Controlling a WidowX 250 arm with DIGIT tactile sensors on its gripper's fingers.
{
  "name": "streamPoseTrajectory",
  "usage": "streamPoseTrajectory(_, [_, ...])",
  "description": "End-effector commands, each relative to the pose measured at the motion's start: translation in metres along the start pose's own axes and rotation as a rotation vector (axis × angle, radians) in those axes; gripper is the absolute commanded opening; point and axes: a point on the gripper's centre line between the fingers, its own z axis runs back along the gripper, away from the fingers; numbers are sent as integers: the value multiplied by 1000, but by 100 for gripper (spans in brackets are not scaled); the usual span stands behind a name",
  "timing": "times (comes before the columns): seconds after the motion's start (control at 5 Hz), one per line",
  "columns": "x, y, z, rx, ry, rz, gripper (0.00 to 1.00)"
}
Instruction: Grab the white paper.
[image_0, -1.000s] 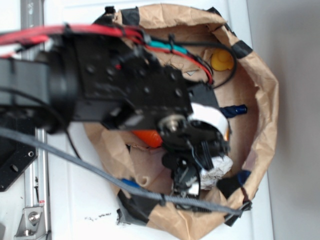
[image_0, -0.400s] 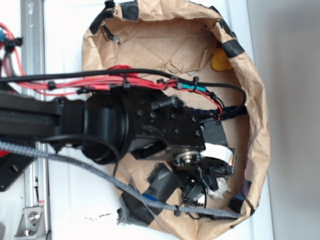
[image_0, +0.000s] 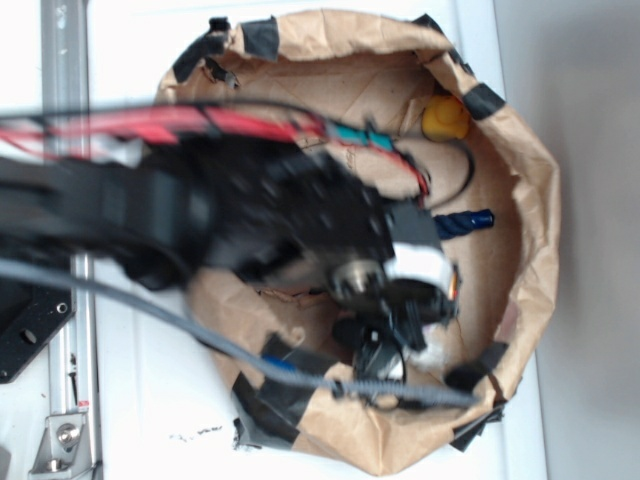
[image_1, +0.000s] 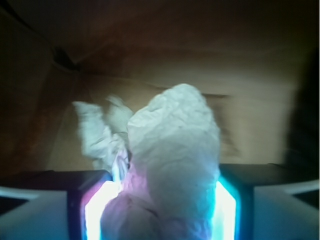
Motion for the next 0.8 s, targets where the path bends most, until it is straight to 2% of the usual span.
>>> streamPoseTrajectory(0.0, [9, 22, 99, 206, 25, 222, 0])
streamPoseTrajectory(0.2, [11, 11, 139, 279, 24, 240, 0])
streamPoseTrajectory(0.6, [13, 7, 159, 307, -50, 221, 0])
